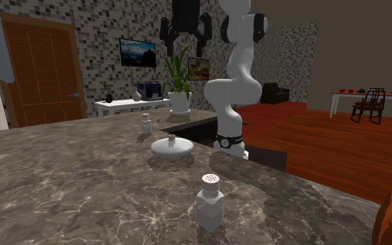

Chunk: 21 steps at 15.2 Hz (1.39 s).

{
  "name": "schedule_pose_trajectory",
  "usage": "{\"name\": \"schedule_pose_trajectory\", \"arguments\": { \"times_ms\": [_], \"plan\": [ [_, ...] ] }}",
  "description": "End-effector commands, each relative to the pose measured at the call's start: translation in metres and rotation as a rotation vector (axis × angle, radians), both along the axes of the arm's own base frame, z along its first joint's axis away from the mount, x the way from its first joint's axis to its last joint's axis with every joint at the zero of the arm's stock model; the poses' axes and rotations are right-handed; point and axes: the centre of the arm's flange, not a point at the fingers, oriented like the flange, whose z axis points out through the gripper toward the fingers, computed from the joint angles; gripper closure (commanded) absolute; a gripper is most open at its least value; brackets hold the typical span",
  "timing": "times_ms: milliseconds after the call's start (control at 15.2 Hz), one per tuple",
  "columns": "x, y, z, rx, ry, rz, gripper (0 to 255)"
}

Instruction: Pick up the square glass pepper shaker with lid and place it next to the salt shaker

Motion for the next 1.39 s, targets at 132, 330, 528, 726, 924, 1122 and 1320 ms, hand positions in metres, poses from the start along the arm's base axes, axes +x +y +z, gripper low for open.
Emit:
{"name": "schedule_pose_trajectory", "arguments": {
  "times_ms": [132, 330, 528, 726, 924, 1122, 1320],
  "plan": [
    [0.015, 0.013, -0.017, 0.0, -0.002, 0.01, 0],
    [0.038, 0.033, -0.042, 0.0, -0.004, 0.025, 0],
    [0.06, 0.053, -0.067, 0.0, -0.007, 0.041, 0],
    [0.082, 0.074, -0.092, 0.0, -0.01, 0.056, 0],
    [0.104, 0.095, -0.117, 0.0, -0.012, 0.071, 0],
    [0.126, 0.116, -0.142, -0.001, -0.015, 0.087, 0],
    [0.147, 0.138, -0.167, -0.001, -0.018, 0.102, 0]
  ]
}}
